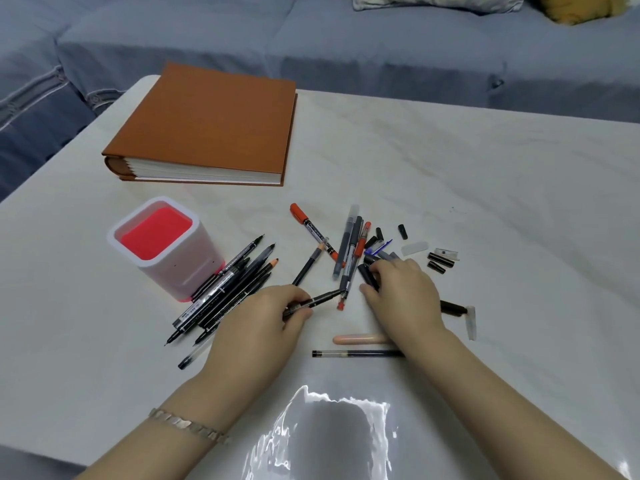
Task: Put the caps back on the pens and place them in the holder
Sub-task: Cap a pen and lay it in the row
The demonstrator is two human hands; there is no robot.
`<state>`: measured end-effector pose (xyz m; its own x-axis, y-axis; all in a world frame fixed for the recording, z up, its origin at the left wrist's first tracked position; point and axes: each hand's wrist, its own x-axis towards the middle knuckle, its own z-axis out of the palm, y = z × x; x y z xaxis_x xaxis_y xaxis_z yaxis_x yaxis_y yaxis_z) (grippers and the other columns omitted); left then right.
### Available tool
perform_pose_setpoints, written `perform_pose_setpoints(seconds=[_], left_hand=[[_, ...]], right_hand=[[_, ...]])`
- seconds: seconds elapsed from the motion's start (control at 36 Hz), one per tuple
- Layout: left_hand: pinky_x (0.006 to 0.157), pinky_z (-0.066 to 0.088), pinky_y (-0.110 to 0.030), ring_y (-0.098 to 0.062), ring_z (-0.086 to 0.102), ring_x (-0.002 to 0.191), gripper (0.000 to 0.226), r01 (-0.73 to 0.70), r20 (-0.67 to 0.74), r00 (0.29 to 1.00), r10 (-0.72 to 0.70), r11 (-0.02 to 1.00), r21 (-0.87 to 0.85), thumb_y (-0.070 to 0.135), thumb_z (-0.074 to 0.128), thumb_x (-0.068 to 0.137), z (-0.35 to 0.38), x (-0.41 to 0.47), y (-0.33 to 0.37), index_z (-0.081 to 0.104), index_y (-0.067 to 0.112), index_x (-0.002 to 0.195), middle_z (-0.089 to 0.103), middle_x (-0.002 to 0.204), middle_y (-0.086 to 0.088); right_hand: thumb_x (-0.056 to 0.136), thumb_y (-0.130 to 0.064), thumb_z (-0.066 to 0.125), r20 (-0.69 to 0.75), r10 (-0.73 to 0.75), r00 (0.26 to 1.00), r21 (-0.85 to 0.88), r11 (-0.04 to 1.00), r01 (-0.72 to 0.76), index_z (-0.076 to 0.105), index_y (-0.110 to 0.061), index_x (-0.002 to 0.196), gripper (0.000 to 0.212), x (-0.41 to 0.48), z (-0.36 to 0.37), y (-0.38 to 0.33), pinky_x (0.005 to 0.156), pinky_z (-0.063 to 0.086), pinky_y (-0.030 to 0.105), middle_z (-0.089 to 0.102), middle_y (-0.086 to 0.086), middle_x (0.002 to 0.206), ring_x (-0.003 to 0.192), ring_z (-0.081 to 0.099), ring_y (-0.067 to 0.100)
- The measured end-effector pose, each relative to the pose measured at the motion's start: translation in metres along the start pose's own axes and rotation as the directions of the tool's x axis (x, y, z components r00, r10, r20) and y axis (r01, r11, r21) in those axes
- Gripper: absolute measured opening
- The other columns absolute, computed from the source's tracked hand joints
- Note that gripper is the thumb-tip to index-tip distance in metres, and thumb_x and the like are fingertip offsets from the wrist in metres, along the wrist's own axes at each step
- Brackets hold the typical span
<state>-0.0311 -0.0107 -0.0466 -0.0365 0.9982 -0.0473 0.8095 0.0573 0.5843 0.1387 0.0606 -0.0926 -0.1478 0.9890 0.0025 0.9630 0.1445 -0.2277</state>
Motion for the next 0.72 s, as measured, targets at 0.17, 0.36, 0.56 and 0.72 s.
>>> perform_pose_setpoints(seconds=[0.17,0.36,0.56,0.72], left_hand=[[0.075,0.047,-0.026,-0.006,0.058,0.082,0.015,-0.011,0.009,1.0,0.012,1.0,-0.022,0.027,0.057,0.087,-0.002,0.001,-0.001,0.065,0.028,0.1,0.063,0.091,0.016],[0.071,0.042,-0.014,0.003,0.053,0.076,0.014,-0.106,0.068,0.992,0.111,0.991,-0.079,0.027,0.058,0.086,0.0,0.001,0.008,0.066,0.028,0.097,0.055,0.076,0.025],[0.076,0.043,-0.013,0.004,0.055,0.081,0.016,-0.139,0.062,0.987,0.146,0.986,-0.096,0.026,0.059,0.085,0.004,-0.003,0.02,0.067,0.029,0.099,0.056,0.081,0.025],[0.081,0.049,-0.026,-0.001,0.059,0.086,0.016,-0.155,0.051,0.986,0.161,0.983,-0.102,0.025,0.061,0.084,0.003,-0.005,0.025,0.068,0.029,0.098,0.06,0.084,0.023]], right_hand=[[0.087,-0.014,0.049,-0.063,0.049,0.997,0.387,0.922,-0.021,0.066,-0.012,0.103,0.023,-0.013,-0.008,0.008,0.074,0.04,0.02,0.066,0.005,0.097,0.086,0.056,0.016],[0.089,-0.009,0.053,0.072,-0.016,0.997,0.803,0.594,-0.049,0.063,-0.031,0.085,0.024,-0.041,-0.043,0.03,0.059,0.042,0.009,0.058,-0.009,0.057,0.054,0.053,0.002],[0.088,-0.002,0.051,0.085,-0.041,0.996,0.888,0.456,-0.057,0.065,-0.023,0.084,0.026,-0.058,-0.059,0.034,0.059,0.043,0.007,0.066,-0.006,0.063,0.058,0.058,0.0],[0.088,-0.005,0.051,0.068,-0.016,0.998,0.875,0.482,-0.053,0.065,-0.028,0.084,0.027,-0.063,-0.059,0.037,0.063,0.044,0.009,0.066,-0.012,0.066,0.062,0.058,0.002]])
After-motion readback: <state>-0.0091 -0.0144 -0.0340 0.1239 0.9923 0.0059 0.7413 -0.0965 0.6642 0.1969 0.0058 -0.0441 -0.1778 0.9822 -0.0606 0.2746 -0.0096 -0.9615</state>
